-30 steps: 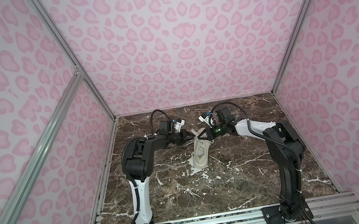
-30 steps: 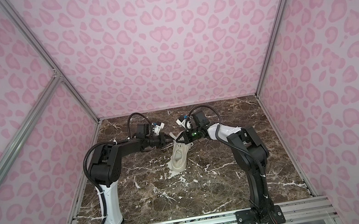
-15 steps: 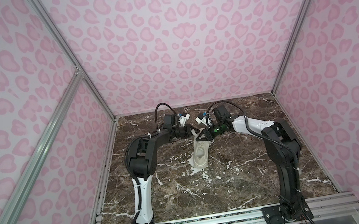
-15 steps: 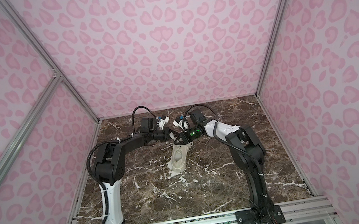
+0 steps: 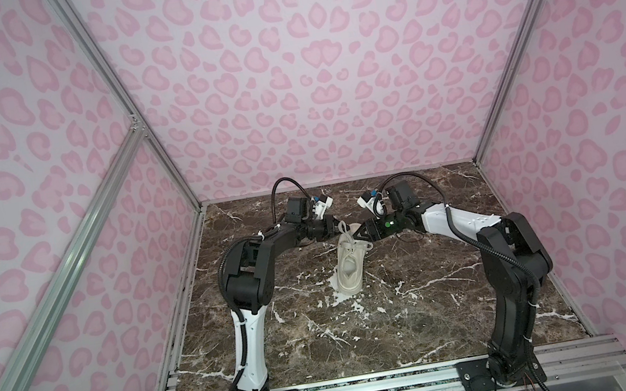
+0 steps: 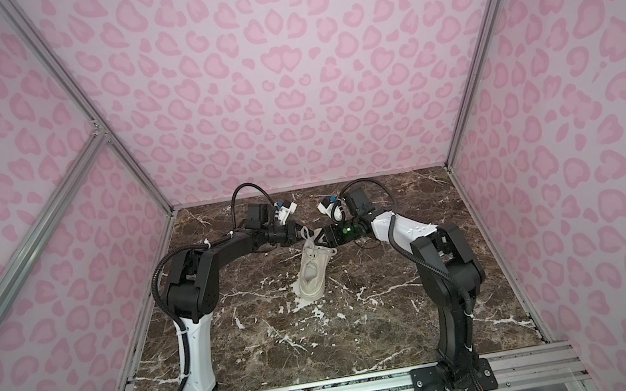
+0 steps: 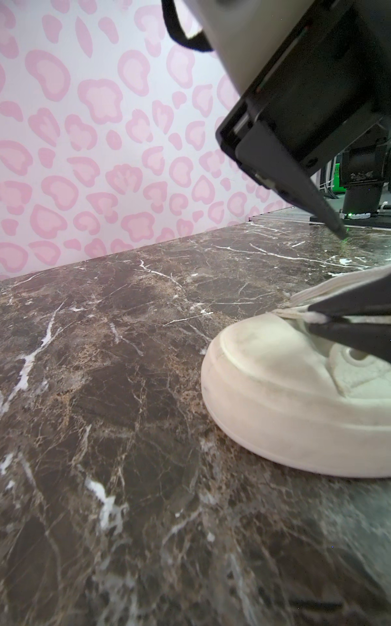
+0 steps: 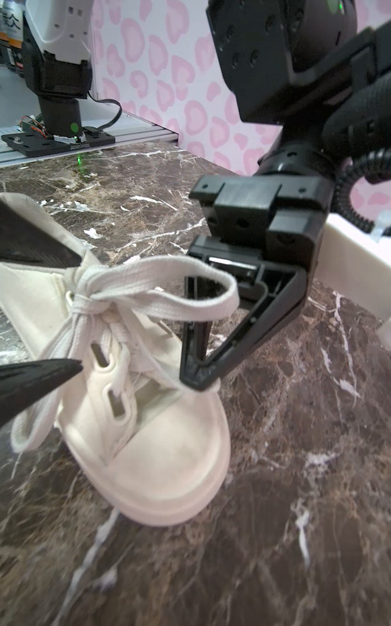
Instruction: Tie the shoes
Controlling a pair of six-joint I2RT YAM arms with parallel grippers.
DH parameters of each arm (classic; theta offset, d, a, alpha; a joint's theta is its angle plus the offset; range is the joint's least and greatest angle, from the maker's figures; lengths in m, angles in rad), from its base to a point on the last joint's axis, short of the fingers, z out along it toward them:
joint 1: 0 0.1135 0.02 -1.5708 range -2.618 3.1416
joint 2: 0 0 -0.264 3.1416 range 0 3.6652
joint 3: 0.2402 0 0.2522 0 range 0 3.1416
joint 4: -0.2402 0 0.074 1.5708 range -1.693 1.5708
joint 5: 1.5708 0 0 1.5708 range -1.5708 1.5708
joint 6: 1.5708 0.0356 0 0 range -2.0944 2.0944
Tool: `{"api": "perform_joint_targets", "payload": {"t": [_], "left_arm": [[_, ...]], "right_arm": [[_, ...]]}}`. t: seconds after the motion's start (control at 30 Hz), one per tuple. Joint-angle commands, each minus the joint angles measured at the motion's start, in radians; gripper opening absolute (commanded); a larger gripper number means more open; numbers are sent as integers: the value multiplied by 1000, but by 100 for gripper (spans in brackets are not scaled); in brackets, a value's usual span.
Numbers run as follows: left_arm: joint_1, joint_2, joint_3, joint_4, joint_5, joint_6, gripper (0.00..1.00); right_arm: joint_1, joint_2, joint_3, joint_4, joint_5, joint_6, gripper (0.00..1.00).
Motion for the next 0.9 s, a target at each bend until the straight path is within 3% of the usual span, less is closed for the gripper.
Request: {"api": "perform_joint_targets", "payload": {"t": [0.0, 0.3, 0.87], "left_arm": [[1, -2, 16, -7, 31, 13, 9], [-1, -4, 8, 0, 39, 9, 9], [-4, -12, -4, 27, 34, -1, 10]], "right_arm": [[-12, 6, -35, 138, 8, 119, 39], [-28, 85, -42, 326, -56, 292, 34], [-12, 164, 3, 317, -98, 295, 26]]}}
